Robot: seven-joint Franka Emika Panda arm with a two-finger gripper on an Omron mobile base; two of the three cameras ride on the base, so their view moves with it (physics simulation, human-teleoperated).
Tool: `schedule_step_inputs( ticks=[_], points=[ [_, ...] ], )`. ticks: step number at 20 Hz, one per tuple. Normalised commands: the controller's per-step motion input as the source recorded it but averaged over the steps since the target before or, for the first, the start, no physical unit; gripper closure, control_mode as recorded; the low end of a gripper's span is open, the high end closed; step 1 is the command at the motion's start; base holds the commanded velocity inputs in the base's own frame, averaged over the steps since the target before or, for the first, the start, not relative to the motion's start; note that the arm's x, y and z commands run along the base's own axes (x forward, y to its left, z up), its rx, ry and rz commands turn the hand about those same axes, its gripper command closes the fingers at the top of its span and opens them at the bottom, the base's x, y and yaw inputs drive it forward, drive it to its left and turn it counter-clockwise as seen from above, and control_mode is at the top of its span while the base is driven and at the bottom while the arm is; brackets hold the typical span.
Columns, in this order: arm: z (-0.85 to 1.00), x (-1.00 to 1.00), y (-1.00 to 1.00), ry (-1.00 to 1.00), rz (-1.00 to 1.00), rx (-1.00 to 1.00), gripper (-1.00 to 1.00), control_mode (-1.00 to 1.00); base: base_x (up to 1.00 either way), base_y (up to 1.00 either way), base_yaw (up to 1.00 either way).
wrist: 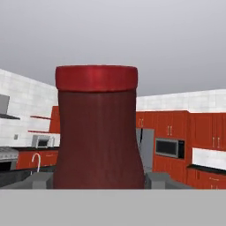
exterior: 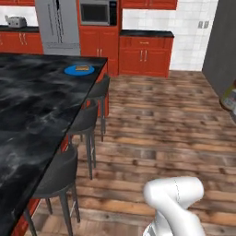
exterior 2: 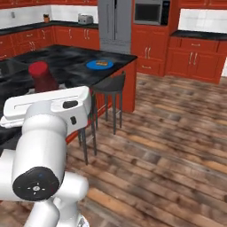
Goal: Move the hot dog bun to the plate on the dining table and place the condiment next to that plate. Then navigate to the fridge and take the sausage and place it on the plate as well.
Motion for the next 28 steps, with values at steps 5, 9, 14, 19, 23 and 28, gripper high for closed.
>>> schedule_step_inputs(
  ticks=[5, 9, 14, 19, 23, 28],
  points=[
    [0.00, 0.00, 0.00, 0.00, 0.00, 0.00, 1.00, 1.00, 0.91, -0.67, 0.23],
    [0.00, 0.00, 0.00, 0.00, 0.00, 0.00, 1.00, 1.00, 0.99, -0.31, 0.38],
    [0.00, 0.00, 0.00, 0.00, 0.00, 0.00, 1.00, 1.00, 0.99, -0.21, 0.44],
    [0.00, 0.00, 0.00, 0.00, 0.00, 0.00, 1.00, 1.00, 0.95, -0.30, 0.44],
    [0.00, 0.00, 0.00, 0.00, 0.00, 0.00, 1.00, 1.00, 0.96, -0.40, 0.38],
    [0.00, 0.00, 0.00, 0.00, 0.00, 0.00, 1.00, 1.00, 0.92, -0.42, 0.38]
  ],
)
